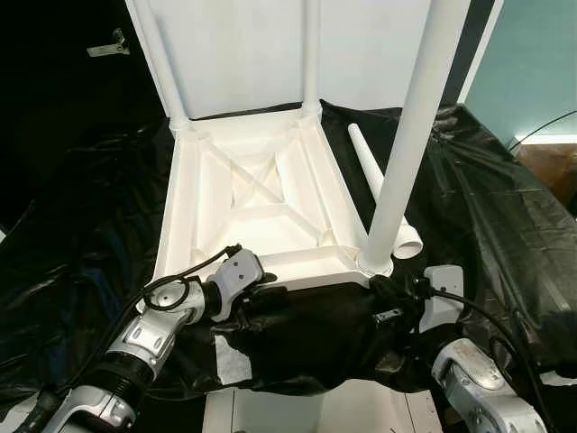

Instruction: Building children table

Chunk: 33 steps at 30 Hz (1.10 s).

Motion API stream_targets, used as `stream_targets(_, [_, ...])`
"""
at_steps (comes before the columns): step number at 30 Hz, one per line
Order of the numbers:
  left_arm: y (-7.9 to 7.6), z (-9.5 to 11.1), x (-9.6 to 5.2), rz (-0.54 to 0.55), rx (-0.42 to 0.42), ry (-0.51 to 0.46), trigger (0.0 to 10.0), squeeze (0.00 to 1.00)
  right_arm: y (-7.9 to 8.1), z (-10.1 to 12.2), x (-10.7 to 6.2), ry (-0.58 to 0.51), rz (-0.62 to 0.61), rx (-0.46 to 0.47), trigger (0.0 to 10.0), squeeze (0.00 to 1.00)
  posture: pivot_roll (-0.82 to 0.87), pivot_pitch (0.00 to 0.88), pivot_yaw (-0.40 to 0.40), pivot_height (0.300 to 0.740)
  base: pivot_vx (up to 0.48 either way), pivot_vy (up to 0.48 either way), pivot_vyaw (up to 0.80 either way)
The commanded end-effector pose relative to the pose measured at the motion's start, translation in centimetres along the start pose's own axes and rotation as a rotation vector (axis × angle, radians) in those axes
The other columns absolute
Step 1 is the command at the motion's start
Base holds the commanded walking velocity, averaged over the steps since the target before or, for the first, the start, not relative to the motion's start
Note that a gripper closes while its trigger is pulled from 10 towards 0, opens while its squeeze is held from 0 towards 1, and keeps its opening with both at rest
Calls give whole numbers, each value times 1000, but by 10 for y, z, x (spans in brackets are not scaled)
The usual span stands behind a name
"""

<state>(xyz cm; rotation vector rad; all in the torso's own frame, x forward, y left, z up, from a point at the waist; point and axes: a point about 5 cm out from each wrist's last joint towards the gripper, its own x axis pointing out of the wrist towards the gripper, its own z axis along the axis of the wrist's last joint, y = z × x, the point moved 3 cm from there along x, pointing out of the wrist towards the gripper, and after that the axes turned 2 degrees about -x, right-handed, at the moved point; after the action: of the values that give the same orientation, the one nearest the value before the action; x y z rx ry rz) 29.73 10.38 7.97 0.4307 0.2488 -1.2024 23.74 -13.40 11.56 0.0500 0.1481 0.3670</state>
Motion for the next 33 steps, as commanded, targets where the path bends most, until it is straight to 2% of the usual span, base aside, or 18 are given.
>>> stream_targets(1, [-36,-26,9,-227,-23,109,10000,0,-2,-6,-2,31,-12,10,10000,0,-93,39,26,740,0,0,0])
stream_targets(8, [-32,-27,11,-199,-3,116,10000,0,-7,-28,-4,140,-8,-5,10000,0,-90,37,26,740,0,0,0])
stream_targets(10, [-32,-28,11,-197,-6,122,10000,0,-14,-30,-2,152,-17,-23,10000,0,-90,37,26,740,0,0,0])
stream_targets(12, [-33,-30,10,-210,-18,132,10000,0,-27,-32,2,165,-32,-54,10000,0,-86,36,33,740,0,0,0])
stream_targets(13, [-35,-31,10,-223,-24,139,10000,0,-38,-29,6,165,-40,-81,10000,0,-82,35,38,740,0,0,0])
stream_targets(17, [-36,-32,9,-232,-25,141,10000,0,-45,-26,10,162,-46,-107,10000,0,-82,35,38,740,0,0,0])
stream_targets(18, [-36,-32,7,-235,-25,143,10000,0,-58,-17,20,150,-49,-155,10000,0,-70,35,38,740,0,0,0])
stream_targets(21, [-36,-33,6,-237,-27,145,10000,0,-66,-10,28,139,-48,-187,10000,0,-60,33,35,740,0,0,0])
stream_targets(22, [-36,-33,6,-237,-27,145,10000,0,-66,-10,28,139,-48,-187,10000,0,-60,33,35,740,0,0,0])
stream_targets(23, [-37,-33,4,-238,-30,147,9529,0,-71,-5,35,132,-39,-207,10000,0,-44,29,30,740,0,0,0])
stream_targets(27, [-38,-35,3,-237,-35,149,9294,0,-72,-2,42,127,-22,-217,10000,0,-38,27,28,740,0,0,0])
stream_targets(33, [-38,-36,2,-231,-40,153,9412,0,-71,-2,46,123,-1,-216,10000,0,-31,23,25,740,0,0,0])
